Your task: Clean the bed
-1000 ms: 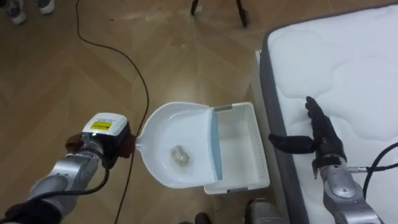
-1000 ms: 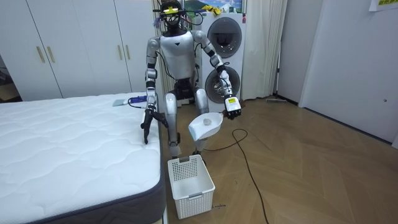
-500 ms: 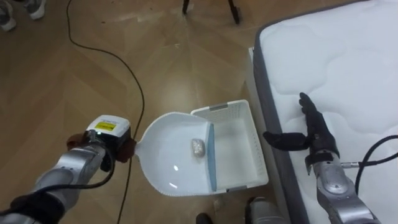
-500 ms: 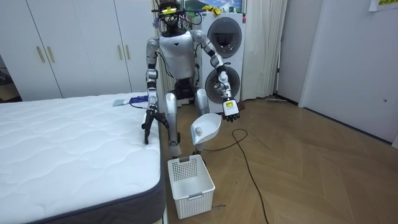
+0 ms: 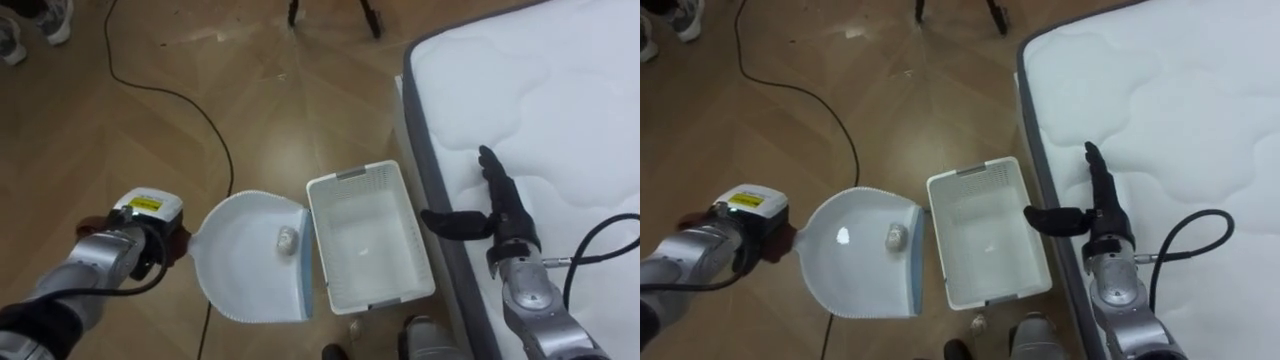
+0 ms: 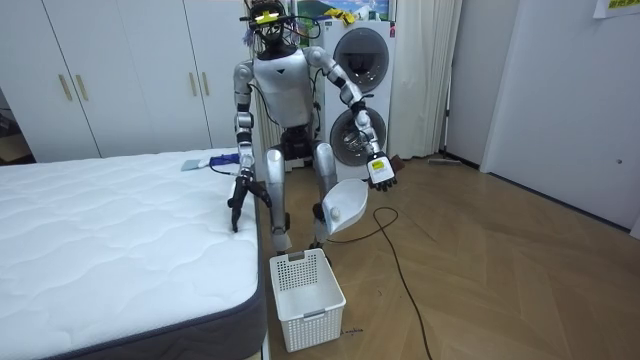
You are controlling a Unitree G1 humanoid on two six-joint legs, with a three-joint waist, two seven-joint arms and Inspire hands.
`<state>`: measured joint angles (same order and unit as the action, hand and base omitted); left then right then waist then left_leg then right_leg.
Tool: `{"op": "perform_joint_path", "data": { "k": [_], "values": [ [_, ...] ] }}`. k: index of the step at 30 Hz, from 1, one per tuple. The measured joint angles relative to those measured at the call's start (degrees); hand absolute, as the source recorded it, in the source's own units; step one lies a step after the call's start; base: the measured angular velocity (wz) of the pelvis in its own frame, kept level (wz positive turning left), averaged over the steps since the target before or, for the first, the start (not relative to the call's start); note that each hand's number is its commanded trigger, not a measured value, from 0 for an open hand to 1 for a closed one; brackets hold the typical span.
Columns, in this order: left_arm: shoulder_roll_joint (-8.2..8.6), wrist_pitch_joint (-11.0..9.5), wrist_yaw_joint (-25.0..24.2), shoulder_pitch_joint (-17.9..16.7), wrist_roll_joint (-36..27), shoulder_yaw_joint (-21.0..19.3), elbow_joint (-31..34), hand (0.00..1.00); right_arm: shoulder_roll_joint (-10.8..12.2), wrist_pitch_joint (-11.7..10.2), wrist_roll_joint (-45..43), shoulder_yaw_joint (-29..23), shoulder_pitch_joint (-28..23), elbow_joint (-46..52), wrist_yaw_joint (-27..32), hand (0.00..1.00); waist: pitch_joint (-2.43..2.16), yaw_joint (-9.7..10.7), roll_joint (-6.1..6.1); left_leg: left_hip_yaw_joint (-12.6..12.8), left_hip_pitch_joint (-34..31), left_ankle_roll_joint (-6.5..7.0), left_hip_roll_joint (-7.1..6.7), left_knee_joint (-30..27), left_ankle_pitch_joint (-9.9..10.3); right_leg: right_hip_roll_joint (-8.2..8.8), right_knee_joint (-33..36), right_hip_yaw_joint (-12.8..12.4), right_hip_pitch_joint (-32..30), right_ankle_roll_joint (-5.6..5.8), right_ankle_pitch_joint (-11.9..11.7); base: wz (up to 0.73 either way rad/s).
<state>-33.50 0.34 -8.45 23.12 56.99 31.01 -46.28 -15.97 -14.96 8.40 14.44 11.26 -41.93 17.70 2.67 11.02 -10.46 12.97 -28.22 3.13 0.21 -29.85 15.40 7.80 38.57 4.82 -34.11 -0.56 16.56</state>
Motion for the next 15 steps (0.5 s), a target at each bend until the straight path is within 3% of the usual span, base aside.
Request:
{"op": "perform_joint_path", "data": {
  "k": [12,14,15],
  "values": [
    [-0.83,1.38,-1.31,0.00,0.57,0.00,-0.03,1.00,0.00,-0.51,0.06,0.11,-0.01,0.04,1.06,0.00,0.03,0.45,-0.47,0.27,0.07,0.01,0.00,0.31,-0.05,0.00,0.04,-0.07,-0.04,-0.01,-0.02,0.00],
    [-1.33,1.43,-1.31,0.20,1.19,0.00,-0.43,1.00,0.01,-0.52,0.06,0.11,0.06,0.01,1.04,0.00,0.02,0.81,-0.76,0.31,0.16,0.01,0.01,0.28,-0.05,0.00,-0.03,-0.08,0.09,0.07,-0.07,0.00],
    [-1.56,1.61,-1.29,0.40,1.23,0.00,-0.91,1.00,0.03,-0.52,0.12,0.07,0.25,-0.01,1.02,0.00,0.14,0.97,-1.61,0.34,0.15,0.02,0.01,0.25,-0.05,-0.01,-0.14,-0.12,0.15,0.19,-0.16,0.00]
  ]
}}
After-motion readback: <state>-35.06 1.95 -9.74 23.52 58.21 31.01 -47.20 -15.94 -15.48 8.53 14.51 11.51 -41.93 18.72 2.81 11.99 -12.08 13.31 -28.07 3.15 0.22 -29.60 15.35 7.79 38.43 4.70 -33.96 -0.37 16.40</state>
